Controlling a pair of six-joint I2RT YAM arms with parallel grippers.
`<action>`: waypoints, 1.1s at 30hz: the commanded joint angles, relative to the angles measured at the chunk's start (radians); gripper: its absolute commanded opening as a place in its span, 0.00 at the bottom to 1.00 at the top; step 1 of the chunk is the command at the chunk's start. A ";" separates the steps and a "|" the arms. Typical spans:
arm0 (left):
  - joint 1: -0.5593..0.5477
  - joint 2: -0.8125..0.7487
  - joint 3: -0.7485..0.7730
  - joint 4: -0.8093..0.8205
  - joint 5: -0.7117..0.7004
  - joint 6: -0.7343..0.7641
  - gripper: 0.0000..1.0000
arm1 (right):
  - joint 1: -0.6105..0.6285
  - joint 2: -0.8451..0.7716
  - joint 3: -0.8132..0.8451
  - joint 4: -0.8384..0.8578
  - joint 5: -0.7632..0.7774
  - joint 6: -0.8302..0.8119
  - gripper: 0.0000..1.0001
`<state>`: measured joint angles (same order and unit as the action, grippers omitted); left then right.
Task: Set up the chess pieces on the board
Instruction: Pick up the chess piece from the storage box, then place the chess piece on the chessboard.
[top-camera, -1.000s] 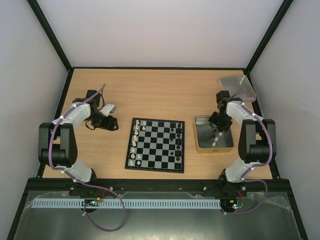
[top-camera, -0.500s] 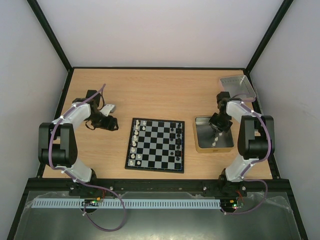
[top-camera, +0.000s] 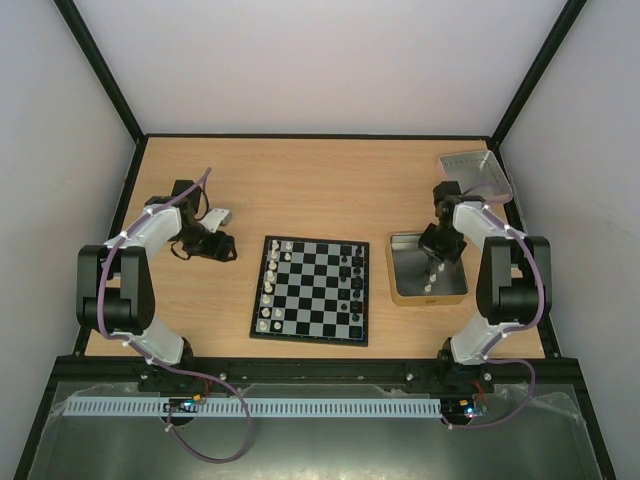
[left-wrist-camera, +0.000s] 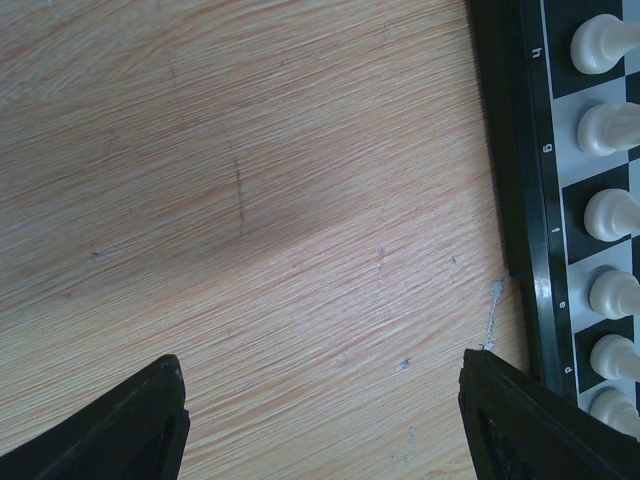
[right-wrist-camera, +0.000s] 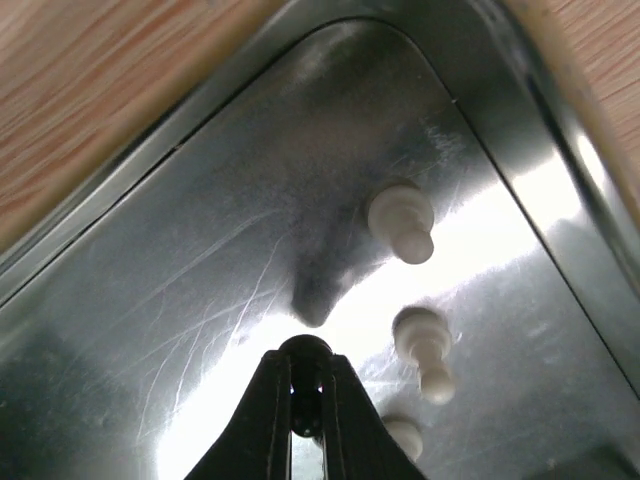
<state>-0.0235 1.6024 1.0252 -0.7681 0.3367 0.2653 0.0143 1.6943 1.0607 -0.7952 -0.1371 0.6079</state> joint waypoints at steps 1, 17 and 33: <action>-0.004 0.007 -0.011 -0.005 0.010 0.002 0.74 | 0.084 -0.093 0.002 -0.056 0.076 -0.004 0.02; -0.016 0.024 -0.001 -0.002 0.005 -0.004 0.74 | 0.815 -0.300 0.008 -0.265 0.099 0.220 0.03; -0.030 0.013 -0.007 0.000 -0.003 -0.009 0.74 | 1.053 -0.119 -0.005 -0.138 0.021 0.245 0.04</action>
<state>-0.0479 1.6199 1.0252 -0.7628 0.3359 0.2607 1.0611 1.5543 1.0676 -0.9539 -0.1074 0.8425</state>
